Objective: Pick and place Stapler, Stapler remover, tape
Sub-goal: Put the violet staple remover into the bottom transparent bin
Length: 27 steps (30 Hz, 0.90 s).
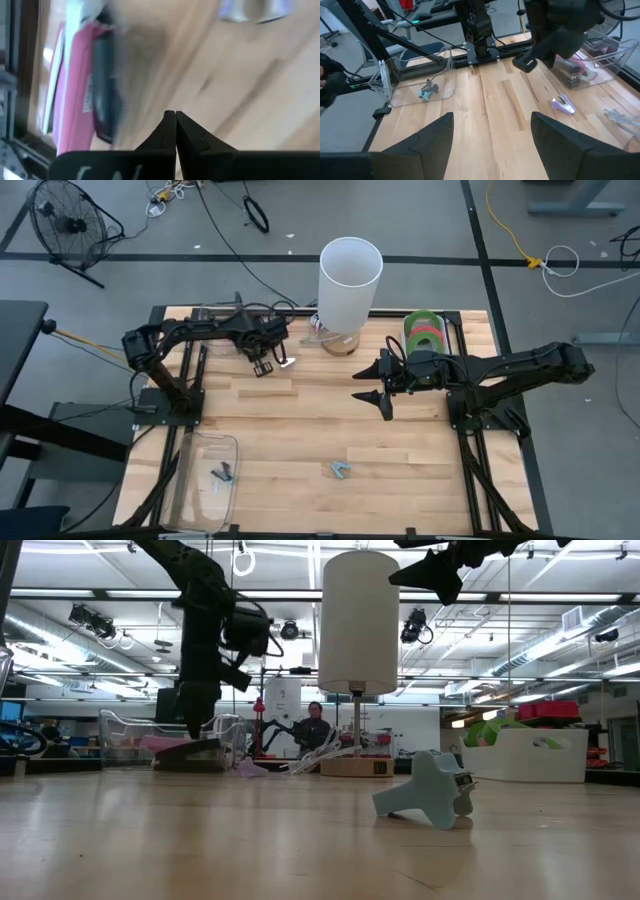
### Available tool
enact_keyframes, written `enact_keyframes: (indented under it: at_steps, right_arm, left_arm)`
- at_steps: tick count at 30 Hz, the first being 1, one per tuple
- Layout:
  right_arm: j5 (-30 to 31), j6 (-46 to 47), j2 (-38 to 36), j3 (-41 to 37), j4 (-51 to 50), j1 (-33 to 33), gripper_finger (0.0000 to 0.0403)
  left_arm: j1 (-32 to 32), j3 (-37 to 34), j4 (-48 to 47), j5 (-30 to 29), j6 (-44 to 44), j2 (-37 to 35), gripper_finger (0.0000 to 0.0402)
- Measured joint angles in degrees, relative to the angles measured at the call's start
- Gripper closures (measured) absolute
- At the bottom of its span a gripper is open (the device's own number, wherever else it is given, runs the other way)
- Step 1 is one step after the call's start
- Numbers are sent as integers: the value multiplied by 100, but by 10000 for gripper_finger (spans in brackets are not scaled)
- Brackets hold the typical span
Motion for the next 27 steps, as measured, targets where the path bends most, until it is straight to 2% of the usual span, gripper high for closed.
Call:
enact_keyframes:
  at_steps: [5,8,10,14,20,24,27]
  right_arm:
    - [3,-64,0,1,-23,0,140]
    - [4,-144,0,1,-29,0,140]
    - [4,-157,2,1,-25,0,140]
    - [5,-170,1,1,-38,0,140]
    - [7,-290,2,-1,-129,0,140]
    - [7,-324,2,-1,-152,0,140]
    - [7,-341,2,-1,-192,0,140]
  left_arm:
    - [-367,0,327,395,-127,-416,401]
    - [-648,0,832,777,-317,-582,401]
    - [-878,0,1170,787,-499,-642,401]
    - [-1383,0,1754,487,-954,-656,401]
    - [-2119,0,2434,-308,-1045,-561,401]
    - [-2412,4,2753,-419,-1042,-246,401]
    - [-2516,88,2867,-910,-1083,48,401]
